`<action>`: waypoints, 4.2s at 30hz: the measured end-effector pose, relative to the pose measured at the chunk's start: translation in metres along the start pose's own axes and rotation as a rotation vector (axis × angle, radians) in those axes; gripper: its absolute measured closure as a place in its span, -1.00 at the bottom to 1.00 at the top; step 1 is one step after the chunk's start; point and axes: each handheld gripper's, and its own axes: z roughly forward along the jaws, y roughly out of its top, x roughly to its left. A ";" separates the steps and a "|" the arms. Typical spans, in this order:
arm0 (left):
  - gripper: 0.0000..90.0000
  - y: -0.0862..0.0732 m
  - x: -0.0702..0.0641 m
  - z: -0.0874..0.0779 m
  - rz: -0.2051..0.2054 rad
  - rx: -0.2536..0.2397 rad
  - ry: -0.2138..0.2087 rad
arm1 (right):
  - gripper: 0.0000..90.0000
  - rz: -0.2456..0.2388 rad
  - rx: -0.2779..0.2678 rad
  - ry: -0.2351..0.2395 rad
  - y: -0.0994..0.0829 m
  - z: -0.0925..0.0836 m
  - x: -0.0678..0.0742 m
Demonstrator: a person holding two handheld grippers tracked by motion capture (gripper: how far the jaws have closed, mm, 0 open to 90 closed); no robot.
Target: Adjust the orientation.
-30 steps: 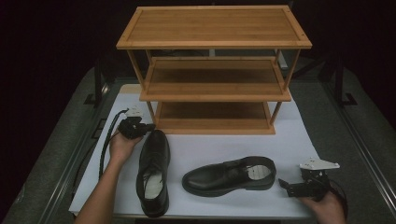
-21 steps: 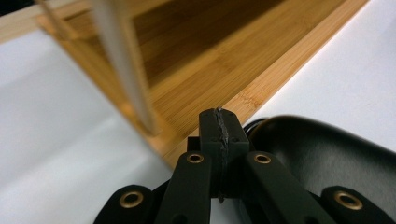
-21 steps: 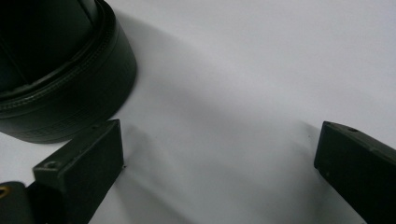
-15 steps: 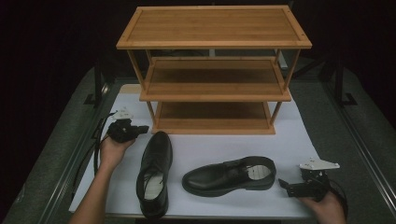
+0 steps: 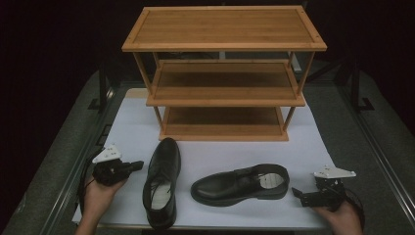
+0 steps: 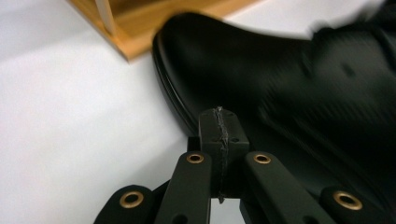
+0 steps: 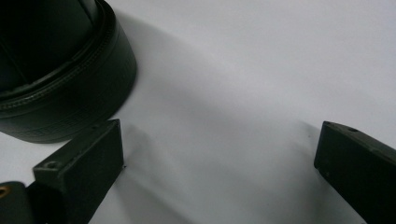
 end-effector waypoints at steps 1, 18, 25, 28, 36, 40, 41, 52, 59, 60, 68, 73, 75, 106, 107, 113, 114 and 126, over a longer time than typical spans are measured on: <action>1.00 0.000 0.000 0.000 0.000 0.000 0.000 | -0.98 0.000 0.000 0.000 0.000 0.000 0.000; 1.00 -0.028 -0.024 0.011 0.010 0.116 -0.092 | -0.98 0.004 0.003 0.001 0.000 0.000 0.000; 1.00 -0.026 -0.024 0.014 -0.018 0.108 -0.082 | -0.98 0.004 0.003 0.001 0.000 0.000 0.000; 1.00 -0.029 -0.026 0.012 -0.036 0.097 -0.102 | -0.98 0.003 0.003 0.000 0.000 0.000 0.000; 1.00 -0.030 -0.030 0.011 -0.050 0.088 -0.094 | -0.98 0.003 0.003 0.001 0.000 0.000 0.000; 1.00 -0.028 -0.031 0.013 -0.052 0.083 -0.086 | -0.98 0.004 0.004 0.001 0.000 0.000 0.000; 1.00 -0.027 -0.032 0.014 -0.053 0.081 -0.085 | -0.98 0.004 0.004 0.001 0.000 0.000 0.000; 1.00 -0.019 -0.038 0.027 -0.057 0.069 -0.080 | -0.98 0.003 0.003 0.001 0.000 0.000 0.000; 1.00 -0.022 -0.041 0.025 -0.075 0.073 -0.104 | -0.98 0.004 0.003 0.001 0.000 0.000 0.000; 1.00 -0.023 -0.042 0.023 -0.077 0.077 -0.108 | -0.98 0.003 0.003 0.001 0.000 0.000 0.000; 1.00 -0.027 -0.049 0.018 -0.075 0.068 -0.123 | -0.98 0.003 0.003 0.001 0.000 0.000 0.000; 1.00 -0.025 -0.053 0.021 -0.063 0.070 -0.135 | -0.98 0.003 0.003 0.001 0.000 0.000 0.000; 1.00 -0.024 -0.054 0.023 -0.060 0.070 -0.142 | -0.98 0.003 0.003 0.001 0.000 0.000 0.000; -0.96 -0.042 -0.007 0.006 -0.005 0.187 0.138 | -0.98 0.003 0.003 0.000 0.000 0.000 0.000; -0.97 -0.042 -0.006 0.006 -0.008 0.183 0.139 | -0.98 0.003 0.003 0.000 0.000 0.000 0.000; -1.00 -0.048 -0.005 0.006 0.005 0.143 0.134 | -0.98 0.003 0.005 -0.001 0.000 0.000 0.000; -1.00 -0.048 -0.005 0.007 0.007 0.141 0.137 | -0.98 0.004 0.005 0.000 0.001 0.000 0.000; -1.00 -0.049 -0.005 0.006 0.004 0.136 0.137 | -0.55 0.033 -0.059 0.018 0.008 -0.013 -0.007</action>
